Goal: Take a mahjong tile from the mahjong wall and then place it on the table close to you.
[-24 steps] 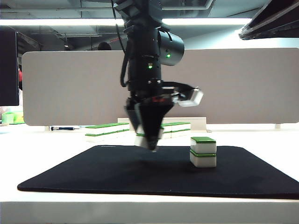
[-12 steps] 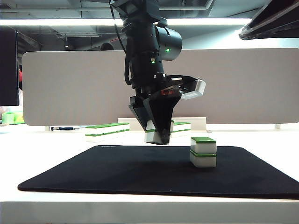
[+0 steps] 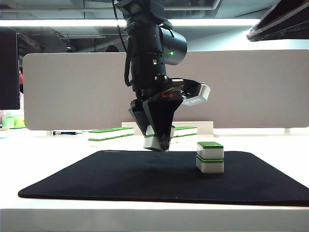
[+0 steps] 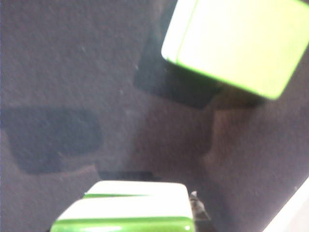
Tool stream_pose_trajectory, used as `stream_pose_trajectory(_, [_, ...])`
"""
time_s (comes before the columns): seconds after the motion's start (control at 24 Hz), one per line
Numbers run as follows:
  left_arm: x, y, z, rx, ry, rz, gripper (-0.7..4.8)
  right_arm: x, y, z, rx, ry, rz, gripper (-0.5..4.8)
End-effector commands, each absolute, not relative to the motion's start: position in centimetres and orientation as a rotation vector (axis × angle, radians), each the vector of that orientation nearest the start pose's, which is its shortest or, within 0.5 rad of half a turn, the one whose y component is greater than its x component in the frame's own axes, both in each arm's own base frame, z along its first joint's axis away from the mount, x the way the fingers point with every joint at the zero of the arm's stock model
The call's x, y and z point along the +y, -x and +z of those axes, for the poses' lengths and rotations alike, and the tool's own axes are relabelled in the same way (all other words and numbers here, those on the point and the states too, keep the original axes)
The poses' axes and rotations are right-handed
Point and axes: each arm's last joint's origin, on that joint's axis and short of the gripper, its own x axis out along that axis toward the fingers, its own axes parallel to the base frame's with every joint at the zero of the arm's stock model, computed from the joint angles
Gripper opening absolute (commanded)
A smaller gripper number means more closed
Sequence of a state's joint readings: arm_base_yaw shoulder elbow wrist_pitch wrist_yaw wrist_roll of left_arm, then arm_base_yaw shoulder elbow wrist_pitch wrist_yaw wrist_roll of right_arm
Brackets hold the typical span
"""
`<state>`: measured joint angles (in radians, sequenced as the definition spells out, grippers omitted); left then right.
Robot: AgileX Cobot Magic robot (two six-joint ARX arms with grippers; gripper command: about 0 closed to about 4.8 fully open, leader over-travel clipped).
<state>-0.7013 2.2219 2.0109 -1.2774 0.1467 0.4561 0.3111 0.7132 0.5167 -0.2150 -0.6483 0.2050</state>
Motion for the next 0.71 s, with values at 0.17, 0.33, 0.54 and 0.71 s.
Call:
stream_pose_trajectory(0.17, [-29.6, -34.4, 23.2, 1.129, -0.749, -1.016, 1.69, 6.4, -14.3, 25.3, 0.499, -0.256, 0.904, -0.01])
stream_pose_trajectory(0.33, [-29.1, -34.8, 23.2, 1.140, -0.799, -0.927, 1.40, 6.4, -14.3, 25.3, 0.499, -0.255, 0.904, -0.01])
stream_pose_trajectory(0.54, [-28.7, -35.3, 23.3, 1.135, -0.675, -1.005, 1.14, 6.4, -14.3, 25.3, 0.499, -0.255, 0.904, -0.01])
stream_pose_trajectory(0.71, [-28.8, -35.4, 23.4, 1.125, -0.655, -1.024, 1.14, 6.4, -14.3, 25.3, 0.499, -0.255, 0.904, -0.01])
